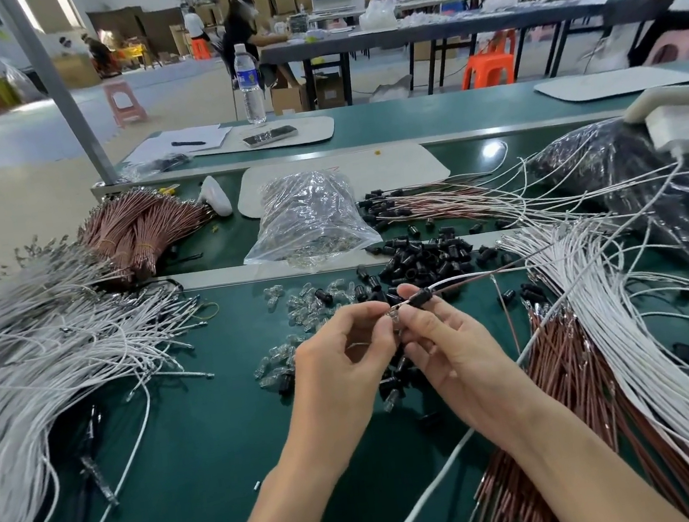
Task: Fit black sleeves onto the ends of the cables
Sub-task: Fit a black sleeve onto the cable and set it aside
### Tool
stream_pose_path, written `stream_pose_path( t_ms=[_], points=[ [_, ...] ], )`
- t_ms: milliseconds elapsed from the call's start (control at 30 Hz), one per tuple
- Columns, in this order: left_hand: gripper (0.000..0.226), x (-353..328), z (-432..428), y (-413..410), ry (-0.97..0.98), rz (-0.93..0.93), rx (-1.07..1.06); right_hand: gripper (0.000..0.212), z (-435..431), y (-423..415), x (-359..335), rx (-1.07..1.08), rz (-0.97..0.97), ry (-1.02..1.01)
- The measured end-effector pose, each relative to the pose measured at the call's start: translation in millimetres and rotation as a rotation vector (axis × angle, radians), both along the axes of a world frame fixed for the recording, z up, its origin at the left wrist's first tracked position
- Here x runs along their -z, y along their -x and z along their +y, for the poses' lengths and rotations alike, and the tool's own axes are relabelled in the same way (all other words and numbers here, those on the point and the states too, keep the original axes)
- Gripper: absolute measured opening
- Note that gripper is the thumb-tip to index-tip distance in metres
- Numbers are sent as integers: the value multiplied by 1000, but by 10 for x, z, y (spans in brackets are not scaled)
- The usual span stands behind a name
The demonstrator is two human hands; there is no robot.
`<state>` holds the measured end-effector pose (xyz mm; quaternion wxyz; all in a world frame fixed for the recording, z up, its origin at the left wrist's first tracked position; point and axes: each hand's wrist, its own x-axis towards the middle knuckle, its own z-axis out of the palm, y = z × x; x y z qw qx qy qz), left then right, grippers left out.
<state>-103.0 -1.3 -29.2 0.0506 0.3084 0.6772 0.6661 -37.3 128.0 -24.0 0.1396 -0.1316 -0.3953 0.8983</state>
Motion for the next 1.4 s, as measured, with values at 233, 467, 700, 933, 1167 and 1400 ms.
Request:
stream_pose_path(
  t_ms=[233, 467, 700, 933, 1167, 1400],
  points=[
    [14, 2, 3, 15, -5, -31, 7, 15, -3, 7, 9, 14, -17, -35],
    [18, -21, -11, 31, 16, 0, 23, 30, 13, -5, -8, -2, -13, -75],
    [15, -7, -24, 60, 40, 22, 60, 25, 54, -14, -16, -23, -13, -50],
    [17, 24, -26, 68, 45, 41, 63, 25, 43, -15, -13, -16, -17, -50],
    [17, 50, -21, 60, 47, 54, 49, 27, 30, -31, -10, -17, -13, -43],
    [21, 101, -8, 49, 45, 143, 32, 26, -19, -30, 16, 6, 12, -5]
  ],
)
